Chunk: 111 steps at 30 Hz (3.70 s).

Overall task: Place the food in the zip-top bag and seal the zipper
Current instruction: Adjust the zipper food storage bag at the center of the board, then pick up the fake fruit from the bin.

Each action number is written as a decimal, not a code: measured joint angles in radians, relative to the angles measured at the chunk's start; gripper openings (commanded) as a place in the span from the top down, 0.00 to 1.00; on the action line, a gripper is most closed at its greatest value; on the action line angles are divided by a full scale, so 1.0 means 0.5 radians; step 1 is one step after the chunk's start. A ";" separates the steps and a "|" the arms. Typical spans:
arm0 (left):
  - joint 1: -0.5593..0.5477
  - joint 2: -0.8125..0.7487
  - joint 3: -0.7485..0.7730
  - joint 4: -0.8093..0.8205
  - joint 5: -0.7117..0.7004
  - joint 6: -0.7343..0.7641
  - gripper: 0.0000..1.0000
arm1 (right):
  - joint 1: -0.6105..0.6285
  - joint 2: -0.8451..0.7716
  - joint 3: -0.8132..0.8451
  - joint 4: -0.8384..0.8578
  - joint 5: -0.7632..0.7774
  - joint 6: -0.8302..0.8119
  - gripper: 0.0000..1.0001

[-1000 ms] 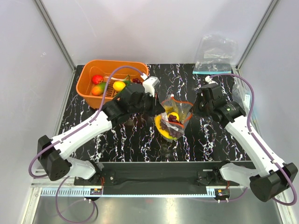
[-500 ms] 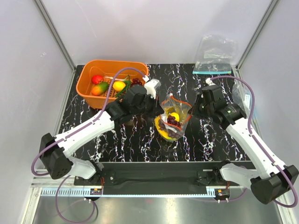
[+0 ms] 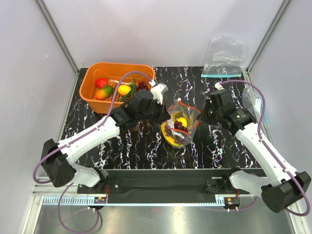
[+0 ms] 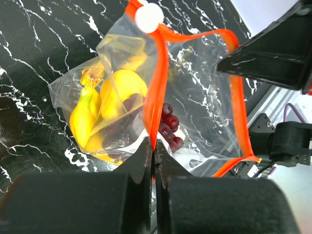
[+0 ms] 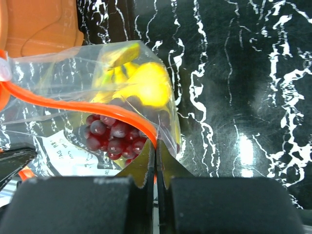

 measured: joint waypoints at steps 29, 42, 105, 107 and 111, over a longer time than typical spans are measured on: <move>0.032 0.009 0.008 0.123 -0.239 0.185 0.34 | -0.001 0.215 0.051 0.678 -0.008 -0.443 1.00; 0.523 0.086 0.816 -0.385 -0.388 -0.021 0.02 | -0.001 0.430 0.346 0.356 0.234 -0.213 1.00; 1.434 0.396 0.689 -0.448 -0.095 -0.124 0.65 | -0.001 0.455 0.223 0.130 0.108 -0.250 1.00; 1.413 0.305 0.629 -0.430 -0.124 -0.111 0.66 | -0.001 0.459 0.222 0.110 0.081 -0.250 1.00; 1.365 0.206 0.521 -0.425 -0.111 -0.087 0.68 | -0.002 0.462 0.222 0.103 0.039 -0.253 1.00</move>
